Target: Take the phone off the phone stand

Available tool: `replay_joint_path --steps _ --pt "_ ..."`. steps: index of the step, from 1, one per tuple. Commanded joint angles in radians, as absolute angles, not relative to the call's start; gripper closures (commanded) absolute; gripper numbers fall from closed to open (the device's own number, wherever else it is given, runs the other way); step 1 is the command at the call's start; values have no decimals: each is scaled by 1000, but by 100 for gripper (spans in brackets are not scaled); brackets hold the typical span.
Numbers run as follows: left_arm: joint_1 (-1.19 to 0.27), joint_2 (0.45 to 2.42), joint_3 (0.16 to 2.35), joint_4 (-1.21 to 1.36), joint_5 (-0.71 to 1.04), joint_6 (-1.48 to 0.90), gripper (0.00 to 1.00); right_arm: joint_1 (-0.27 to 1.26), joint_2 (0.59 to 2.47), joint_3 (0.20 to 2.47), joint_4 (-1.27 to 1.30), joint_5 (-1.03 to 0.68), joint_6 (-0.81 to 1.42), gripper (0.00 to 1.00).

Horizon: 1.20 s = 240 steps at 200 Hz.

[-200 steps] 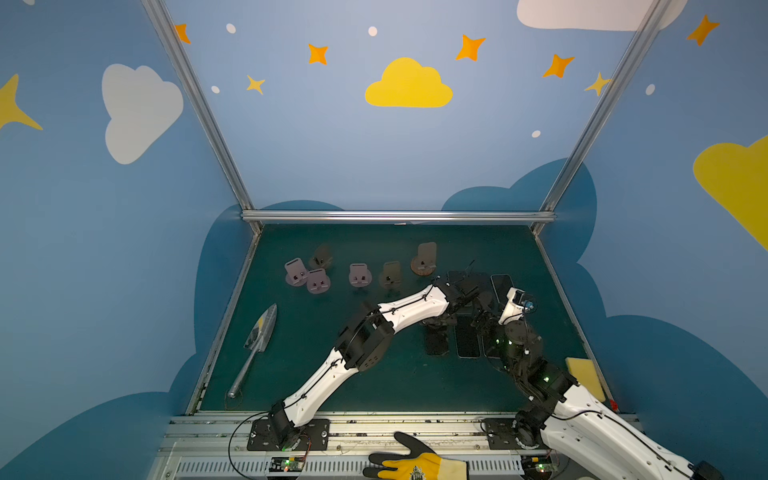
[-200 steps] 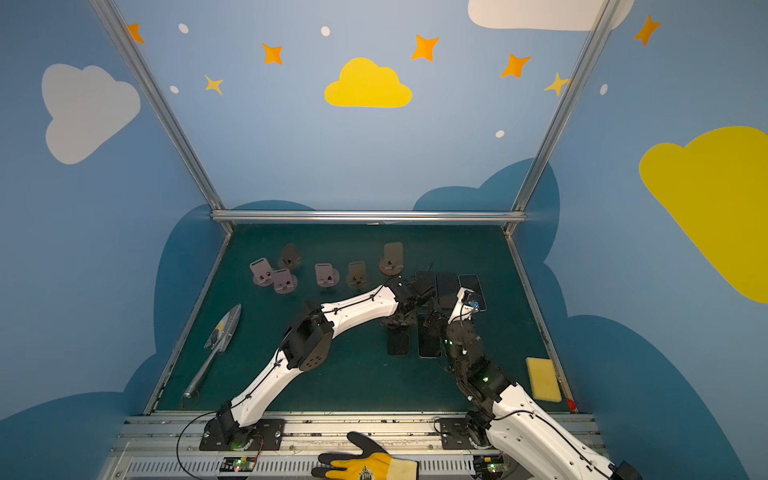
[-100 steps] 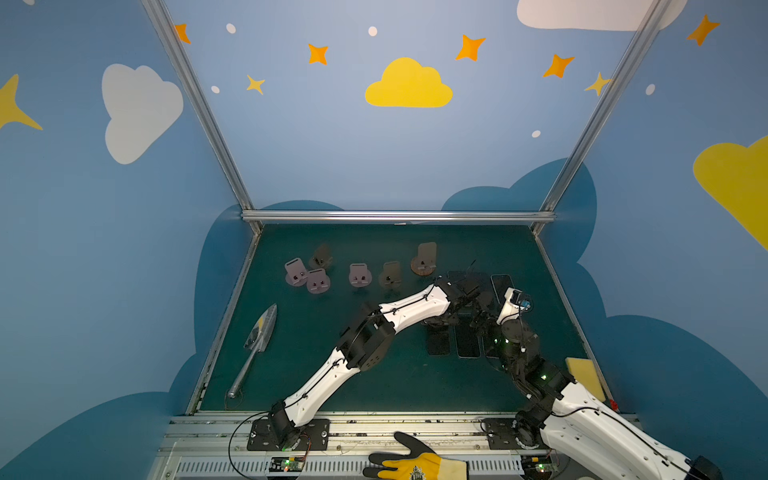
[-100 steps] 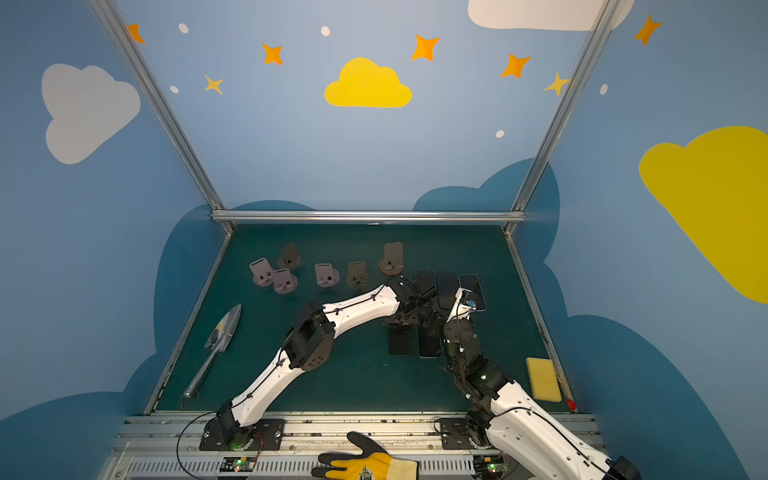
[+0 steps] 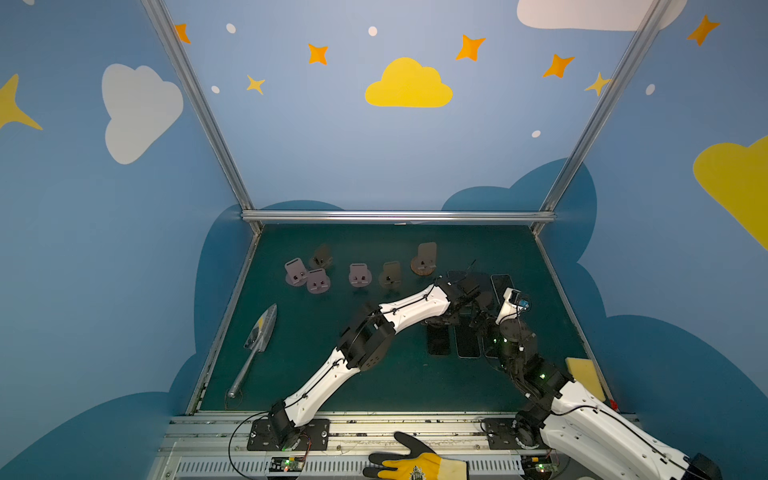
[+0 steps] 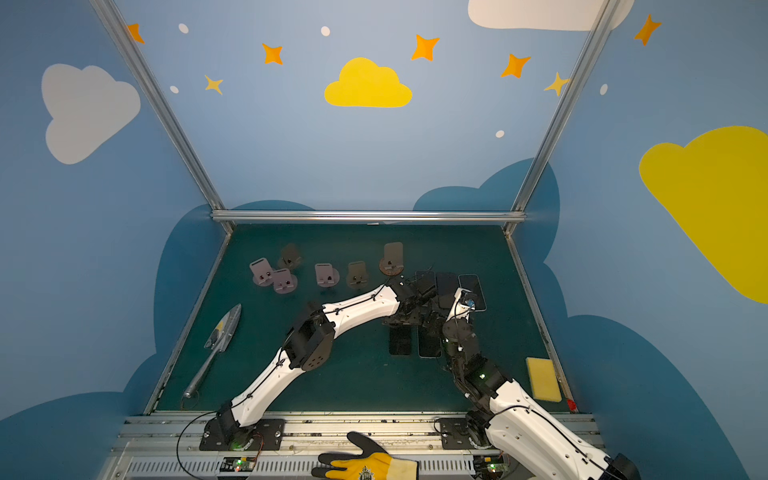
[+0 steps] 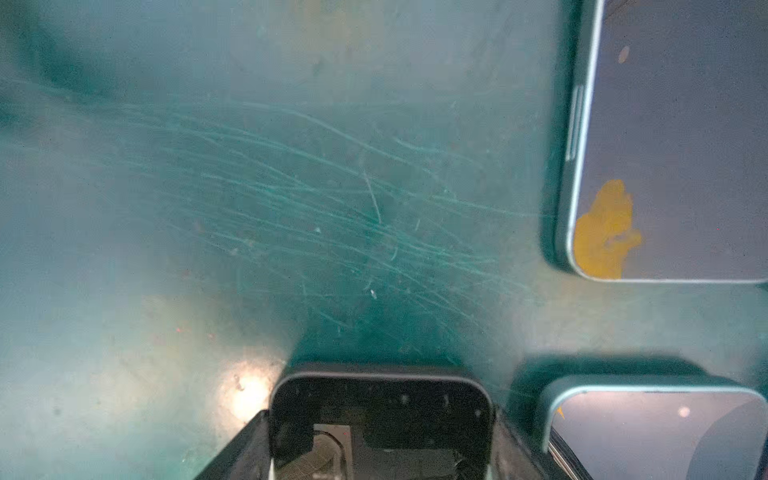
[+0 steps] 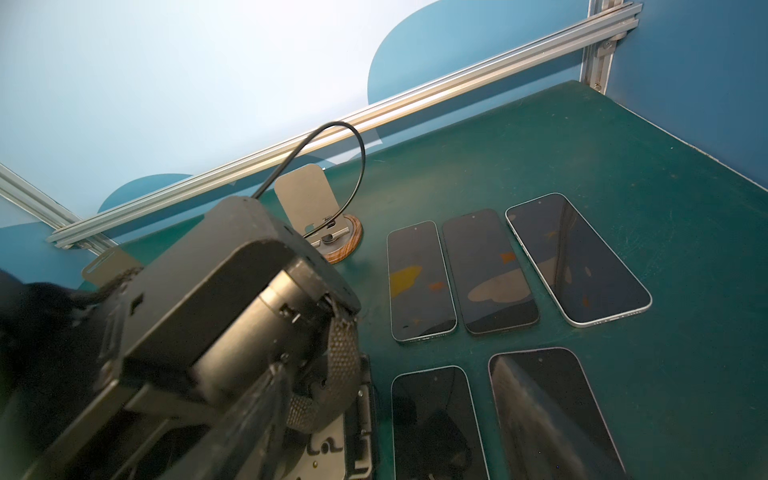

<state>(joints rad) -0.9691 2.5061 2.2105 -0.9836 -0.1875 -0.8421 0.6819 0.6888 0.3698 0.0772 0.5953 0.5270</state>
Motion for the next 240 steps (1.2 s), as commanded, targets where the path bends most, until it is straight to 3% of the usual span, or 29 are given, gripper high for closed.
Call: replay_joint_path --steps 1,31,101,133,199,240 --pt "-972 2543 2209 -975 -128 -845 22 678 692 377 75 615 523 23" --pt "-966 2485 2205 -967 -137 -803 21 678 679 383 62 613 522 22" --pt "-942 2247 2140 -912 -147 -569 0 680 649 375 59 630 519 23" --pt "-942 2145 2108 -920 -203 -480 0 680 711 395 57 633 517 23" --pt "-943 1748 1733 -740 -467 -337 0 679 718 382 78 637 526 23" --pt "-951 1482 1429 -630 -748 -312 0 678 742 378 88 662 529 23"
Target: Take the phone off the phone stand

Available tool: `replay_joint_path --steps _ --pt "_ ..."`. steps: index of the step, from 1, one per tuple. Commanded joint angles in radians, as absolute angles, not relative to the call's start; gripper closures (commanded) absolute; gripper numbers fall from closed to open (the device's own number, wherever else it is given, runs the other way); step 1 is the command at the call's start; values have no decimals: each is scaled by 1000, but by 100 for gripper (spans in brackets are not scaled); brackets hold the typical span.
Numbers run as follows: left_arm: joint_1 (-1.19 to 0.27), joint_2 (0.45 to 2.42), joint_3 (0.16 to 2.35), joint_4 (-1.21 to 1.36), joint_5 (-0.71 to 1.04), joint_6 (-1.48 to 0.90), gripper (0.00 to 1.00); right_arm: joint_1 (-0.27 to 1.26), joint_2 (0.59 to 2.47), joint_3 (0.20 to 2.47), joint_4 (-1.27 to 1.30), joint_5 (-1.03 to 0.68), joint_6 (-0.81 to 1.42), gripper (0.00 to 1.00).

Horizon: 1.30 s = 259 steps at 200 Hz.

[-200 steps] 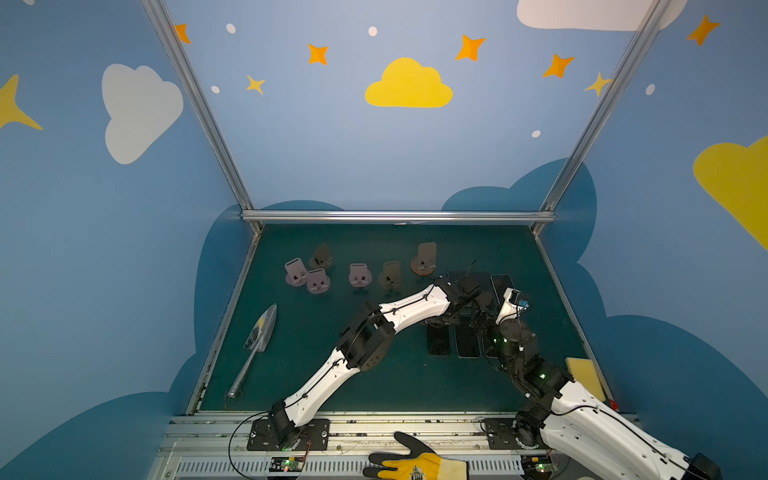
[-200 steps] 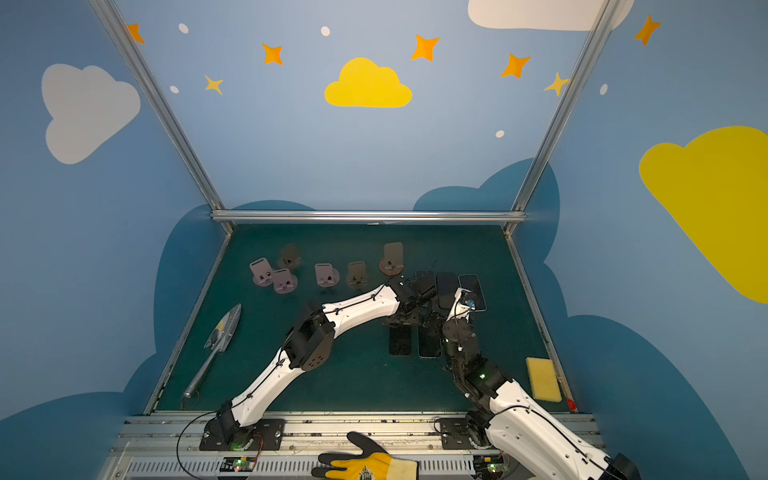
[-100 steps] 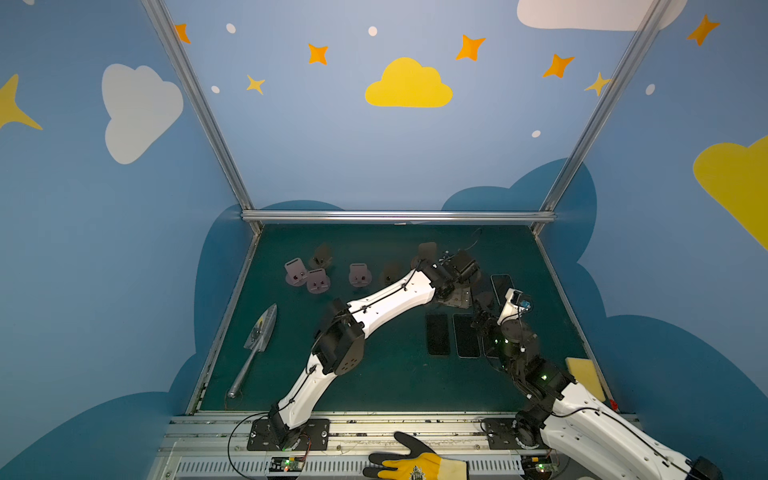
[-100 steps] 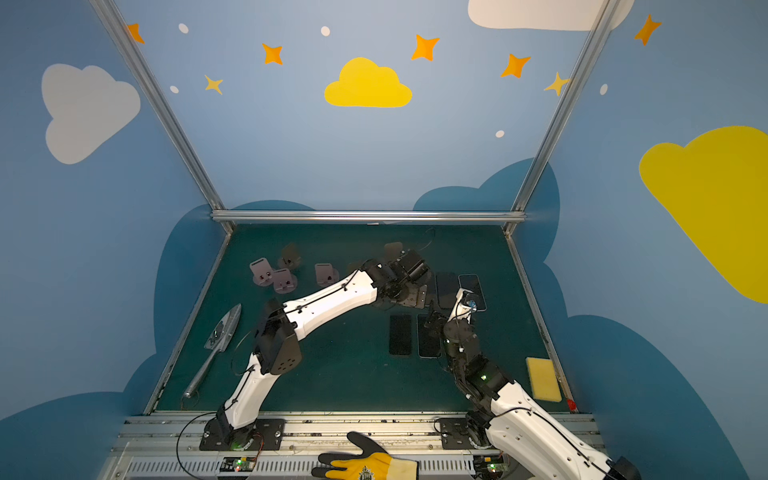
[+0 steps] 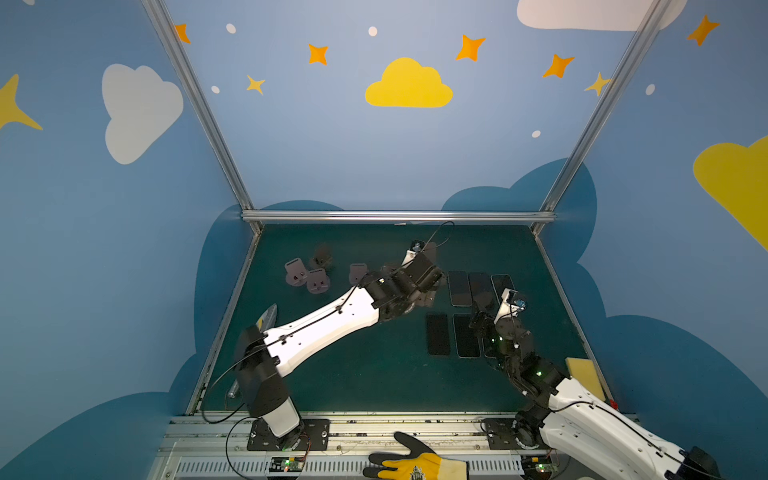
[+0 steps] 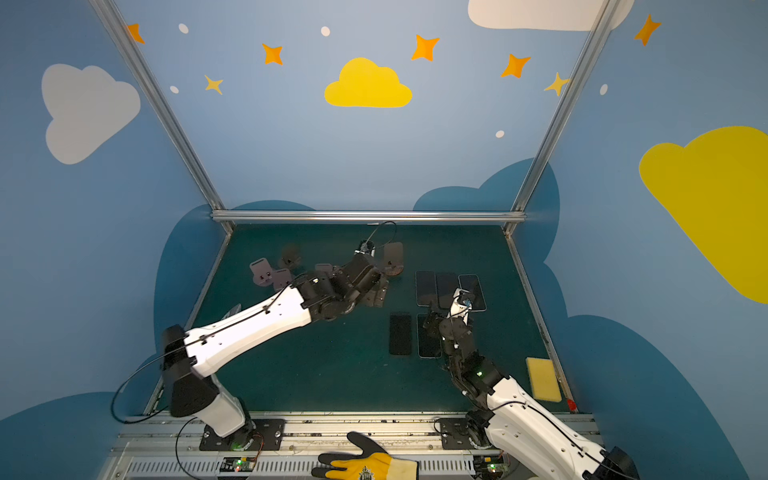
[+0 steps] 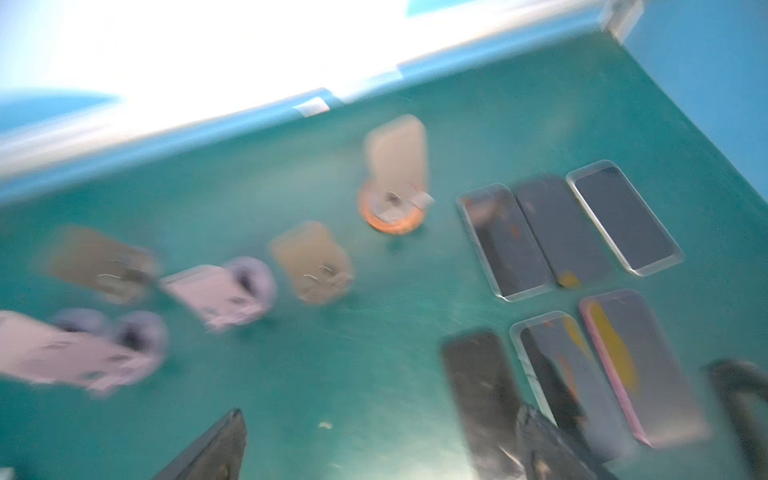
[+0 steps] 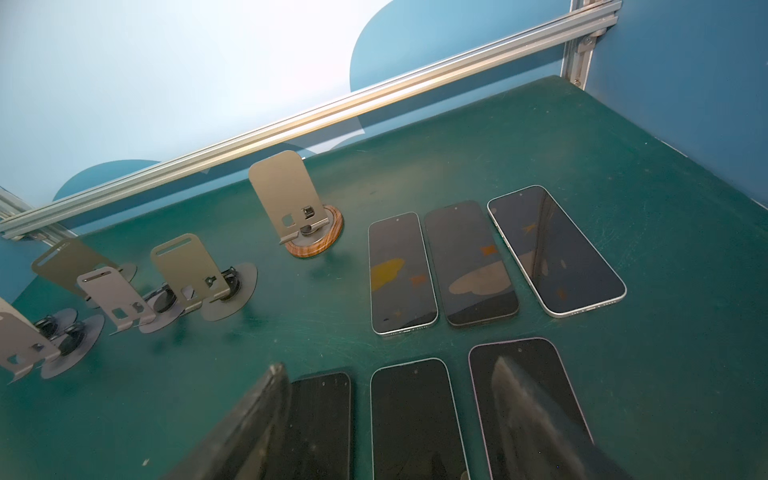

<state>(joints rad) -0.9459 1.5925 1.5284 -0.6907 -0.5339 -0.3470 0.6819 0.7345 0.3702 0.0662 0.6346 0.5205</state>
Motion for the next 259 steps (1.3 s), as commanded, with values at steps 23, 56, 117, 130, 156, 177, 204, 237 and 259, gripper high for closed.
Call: replay_joint_path --steps 23,56,117,130,156,177,204,237,259 --pt "-972 1308 1283 -593 -875 -294 0 678 760 364 116 680 529 23" --pt "-976 1029 993 -382 -938 -307 0 676 802 373 127 678 534 22" --pt "-858 888 687 -76 -896 -144 0 676 842 388 116 697 534 22" --pt "-799 860 631 40 -819 -45 0 675 847 388 117 690 540 22" --pt "-626 788 513 284 -609 119 0 675 859 395 112 688 542 22" --pt "-399 772 446 346 -402 69 0 675 868 396 118 687 540 22" --pt "-198 854 366 483 -267 -66 0 675 882 398 120 695 538 22" --pt "-166 984 387 471 -264 48 0 675 863 403 102 693 540 22" --pt "-153 1103 353 568 -291 34 0 675 837 393 106 690 543 22"
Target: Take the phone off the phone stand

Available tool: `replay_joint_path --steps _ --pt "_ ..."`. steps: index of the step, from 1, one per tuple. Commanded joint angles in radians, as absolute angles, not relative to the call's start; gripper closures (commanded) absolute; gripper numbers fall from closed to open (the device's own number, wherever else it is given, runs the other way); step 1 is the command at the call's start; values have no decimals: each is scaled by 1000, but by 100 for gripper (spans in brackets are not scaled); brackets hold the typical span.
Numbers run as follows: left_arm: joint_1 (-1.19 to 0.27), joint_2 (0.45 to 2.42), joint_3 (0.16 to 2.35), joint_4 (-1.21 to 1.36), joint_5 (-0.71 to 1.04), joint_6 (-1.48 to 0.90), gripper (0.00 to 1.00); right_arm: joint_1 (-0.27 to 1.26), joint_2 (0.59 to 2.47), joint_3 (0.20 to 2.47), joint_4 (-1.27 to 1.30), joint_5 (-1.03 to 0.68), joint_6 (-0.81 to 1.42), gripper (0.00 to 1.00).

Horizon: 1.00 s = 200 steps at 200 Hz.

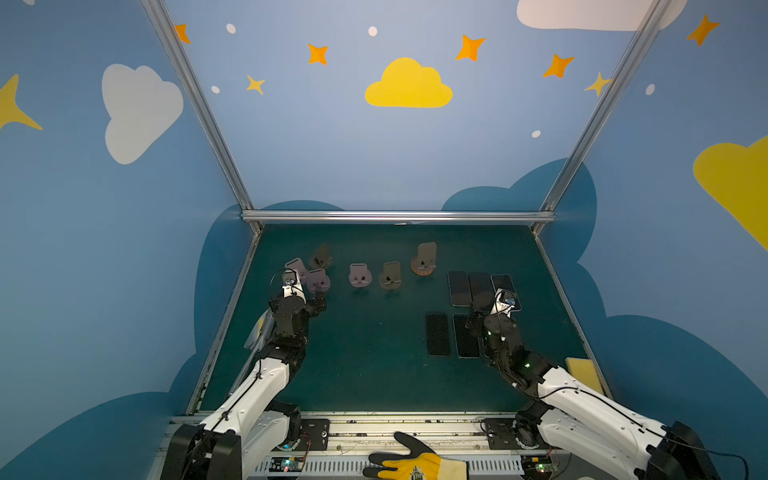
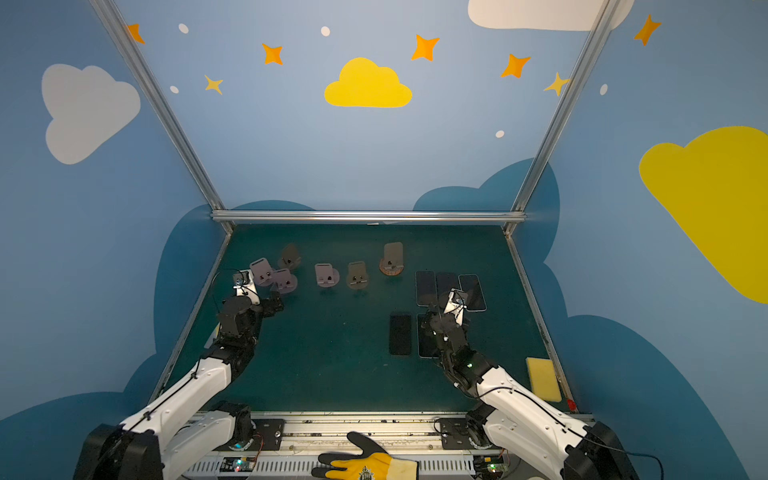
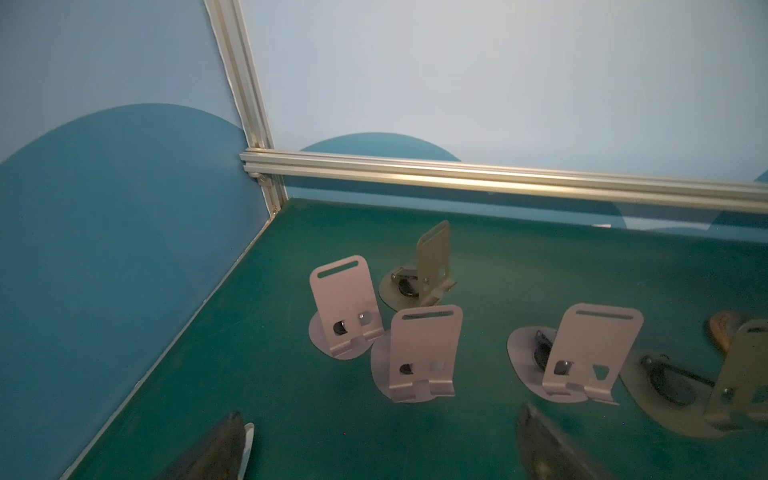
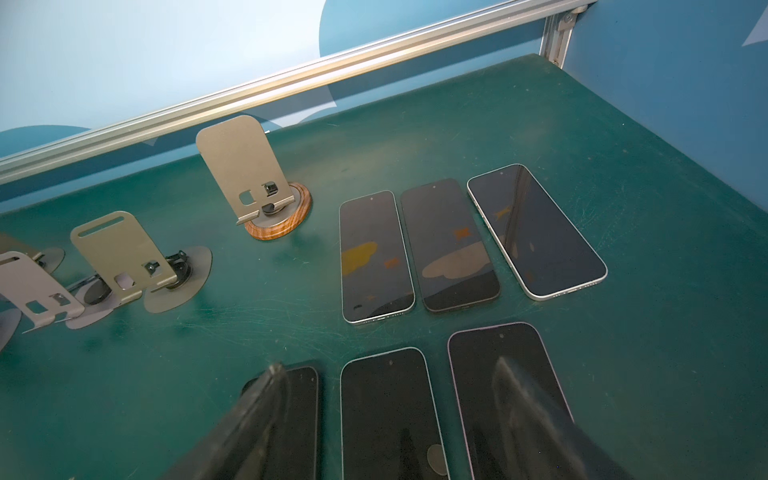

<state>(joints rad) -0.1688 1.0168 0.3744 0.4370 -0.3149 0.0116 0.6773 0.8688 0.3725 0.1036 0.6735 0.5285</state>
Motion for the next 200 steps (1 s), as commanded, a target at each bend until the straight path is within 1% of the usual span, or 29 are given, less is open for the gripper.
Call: replay_joint_path --steps 1,20,37,44,52,58,68,78,83,90,103,111,121,161,172,187,200 --pt "-152 1110 351 576 -290 32 0 674 837 394 104 690 543 22" --pt "-148 1285 326 743 -257 67 0 673 830 384 119 687 542 22" --pt "-149 1451 336 878 -291 66 0 673 837 389 108 699 536 22" --pt "-147 1477 342 900 -340 44 0 674 834 399 91 699 537 22" --pt "-133 1465 358 845 -366 14 0 675 825 407 76 692 538 22" --pt "-109 1456 370 801 -327 -3 0 674 816 407 75 685 537 22" --pt "-59 1478 364 817 -216 -22 0 675 800 399 80 674 537 22" --pt "-23 1558 337 975 -161 -46 0 675 788 385 99 666 534 22" --pt "-19 1579 331 1012 -144 -38 0 674 785 378 111 663 531 22" --pt "-18 1564 339 962 -141 -44 0 673 784 369 128 660 524 22" --pt "-14 1508 404 752 -116 -38 0 673 797 355 172 648 494 22" --pt "-7 1537 420 769 -87 -36 0 672 814 349 205 644 470 22" --pt "11 1520 423 738 -63 -51 0 672 834 355 210 643 452 22" --pt "17 1525 423 742 -55 -49 0 663 855 368 246 642 370 19" --pt "16 1523 424 736 -52 -48 0 661 839 373 231 648 363 13" --pt "16 1523 423 737 -52 -46 0 654 830 366 250 701 396 13" --pt "16 1523 424 739 -52 -46 0 637 855 361 281 737 378 13"
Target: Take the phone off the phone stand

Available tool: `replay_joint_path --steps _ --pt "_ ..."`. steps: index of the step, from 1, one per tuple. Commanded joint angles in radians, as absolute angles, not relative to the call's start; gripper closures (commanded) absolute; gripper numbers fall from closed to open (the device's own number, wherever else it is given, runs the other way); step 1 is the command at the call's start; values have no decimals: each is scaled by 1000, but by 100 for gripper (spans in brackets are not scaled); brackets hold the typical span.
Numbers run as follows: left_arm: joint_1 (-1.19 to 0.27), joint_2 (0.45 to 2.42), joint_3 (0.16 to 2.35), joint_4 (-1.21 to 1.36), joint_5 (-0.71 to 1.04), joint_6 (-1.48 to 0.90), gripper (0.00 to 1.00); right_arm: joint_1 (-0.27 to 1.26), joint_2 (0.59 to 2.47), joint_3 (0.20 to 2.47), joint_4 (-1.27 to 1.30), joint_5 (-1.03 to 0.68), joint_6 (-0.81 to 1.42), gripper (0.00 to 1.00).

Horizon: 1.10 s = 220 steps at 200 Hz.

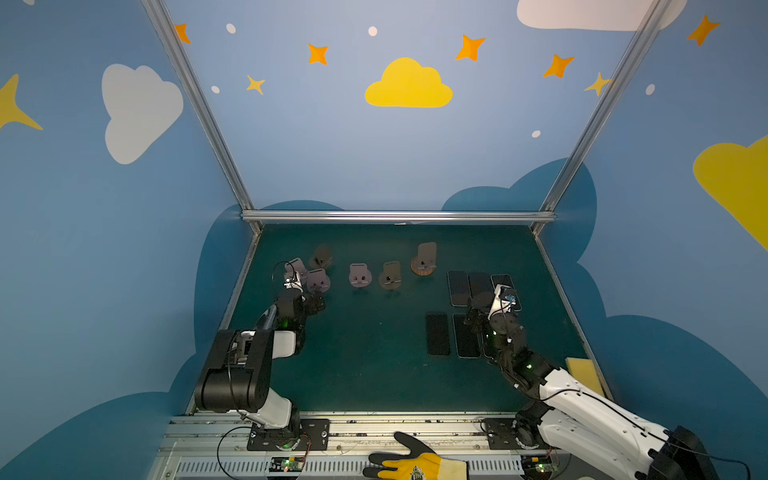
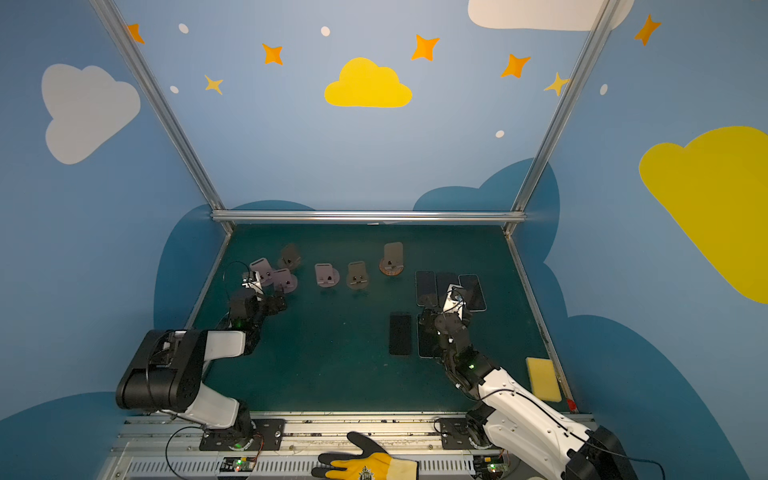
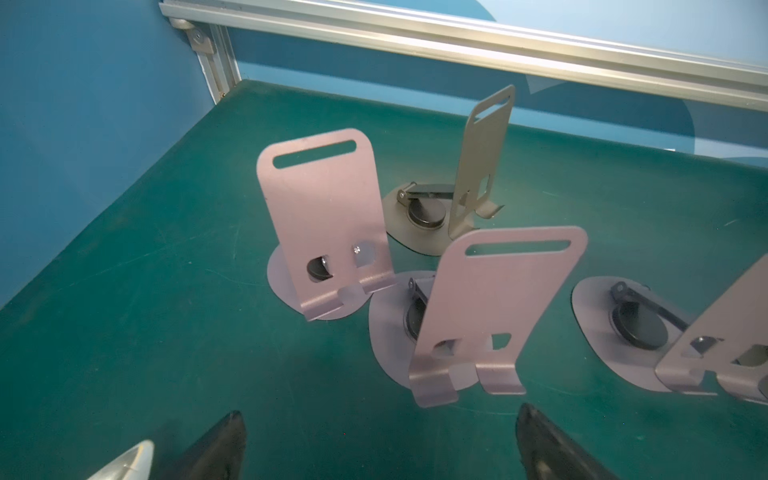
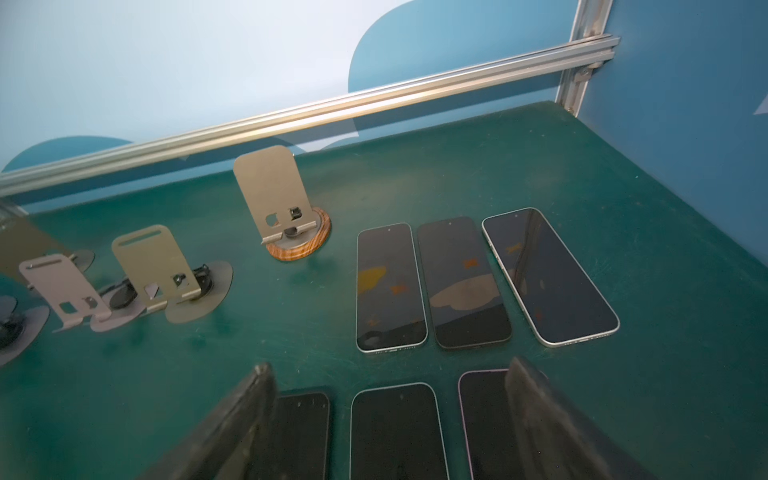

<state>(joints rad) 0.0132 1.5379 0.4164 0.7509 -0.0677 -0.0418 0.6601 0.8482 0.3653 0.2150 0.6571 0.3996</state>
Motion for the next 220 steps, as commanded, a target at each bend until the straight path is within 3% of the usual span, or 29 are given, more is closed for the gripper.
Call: replay_joint_path --steps 1,29,60,103,116,142,147,183,199,220 --pt "16 1523 424 738 -52 -46 0 634 858 362 280 740 379 13" --pt "15 1523 425 739 -54 -45 0 555 893 411 190 705 234 13" --pt "17 1523 423 739 -54 -46 0 453 781 334 287 605 7 12" --pt "14 1523 424 739 -54 -46 0 207 775 263 309 345 33 12" --pt "15 1524 424 739 -54 -46 0 170 825 230 411 209 -12 12" --pt "14 1523 424 739 -55 -46 0 135 1035 224 594 119 -4 13" --pt "15 1523 424 739 -54 -46 0 135 1080 234 616 116 -6 6" --pt "13 1523 423 739 -55 -45 0 135 1434 320 847 18 -124 1" --pt "13 1522 423 739 -56 -44 0 124 1464 430 686 128 -44 1" --pt "14 1523 423 739 -57 -44 0 40 1456 564 371 30 64 1"
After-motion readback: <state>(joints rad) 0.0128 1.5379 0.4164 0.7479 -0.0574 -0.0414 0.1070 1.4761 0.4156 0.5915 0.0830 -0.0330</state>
